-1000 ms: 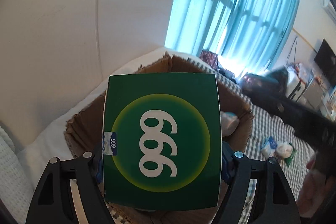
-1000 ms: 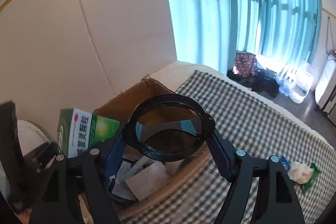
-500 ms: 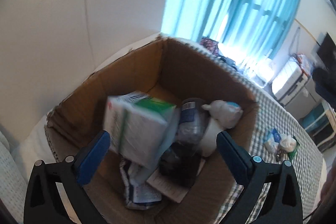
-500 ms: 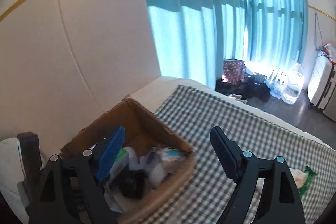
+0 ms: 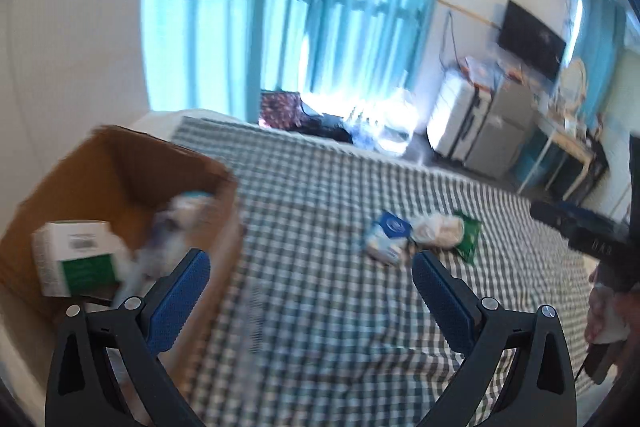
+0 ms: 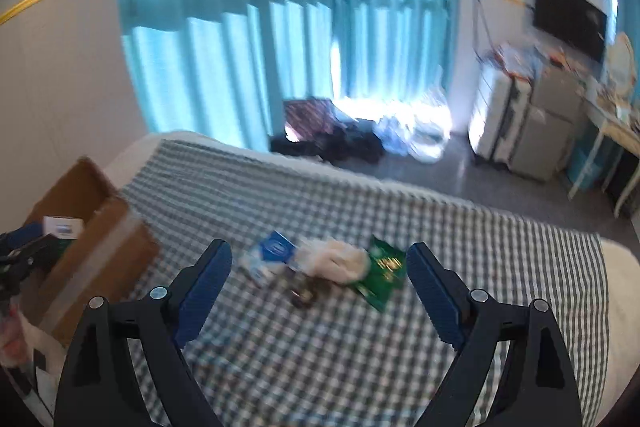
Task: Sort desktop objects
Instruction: 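Grasp the blue Vinda tissue pack with the left tool while the right tool grasps the green snack bag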
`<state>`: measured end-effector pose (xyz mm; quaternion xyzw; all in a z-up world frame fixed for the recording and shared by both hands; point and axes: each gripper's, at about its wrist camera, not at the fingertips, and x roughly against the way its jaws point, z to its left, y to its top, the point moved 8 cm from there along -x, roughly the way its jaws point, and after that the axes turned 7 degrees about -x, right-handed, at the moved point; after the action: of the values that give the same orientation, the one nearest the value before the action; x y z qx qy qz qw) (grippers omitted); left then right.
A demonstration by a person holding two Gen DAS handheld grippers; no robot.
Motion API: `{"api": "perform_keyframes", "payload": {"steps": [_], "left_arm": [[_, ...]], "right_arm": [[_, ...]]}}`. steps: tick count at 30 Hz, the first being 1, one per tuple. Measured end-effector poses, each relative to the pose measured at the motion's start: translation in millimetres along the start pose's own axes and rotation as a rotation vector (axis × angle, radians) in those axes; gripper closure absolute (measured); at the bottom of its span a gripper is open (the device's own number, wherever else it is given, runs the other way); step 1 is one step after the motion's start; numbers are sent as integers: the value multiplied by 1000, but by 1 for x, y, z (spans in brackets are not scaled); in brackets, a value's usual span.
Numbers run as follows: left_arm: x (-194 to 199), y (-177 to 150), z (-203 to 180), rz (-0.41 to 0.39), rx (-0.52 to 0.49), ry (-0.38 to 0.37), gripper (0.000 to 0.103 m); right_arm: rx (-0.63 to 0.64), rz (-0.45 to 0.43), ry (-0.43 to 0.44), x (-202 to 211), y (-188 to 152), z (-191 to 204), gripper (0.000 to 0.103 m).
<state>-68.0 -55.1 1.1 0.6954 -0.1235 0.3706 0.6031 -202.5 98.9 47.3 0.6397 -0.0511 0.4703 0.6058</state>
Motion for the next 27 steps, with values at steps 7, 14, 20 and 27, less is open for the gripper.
{"api": "perform_keyframes", "payload": {"steps": [7, 14, 20, 27], "left_arm": [[-78, -27, -54, 108, -87, 1, 0], [-137, -41, -77, 146, -22, -60, 0], [-169, -41, -97, 151, -127, -46, 0], [-200, -39, -105, 147, -103, -64, 0]], "right_arm": [[39, 50, 8, -51, 6, -23, 14], [104, 202, -33, -115, -35, -75, 14], [-37, 320, 40, -146, -64, -97, 14], [-24, 248, -14, -168, -62, -99, 14]]}}
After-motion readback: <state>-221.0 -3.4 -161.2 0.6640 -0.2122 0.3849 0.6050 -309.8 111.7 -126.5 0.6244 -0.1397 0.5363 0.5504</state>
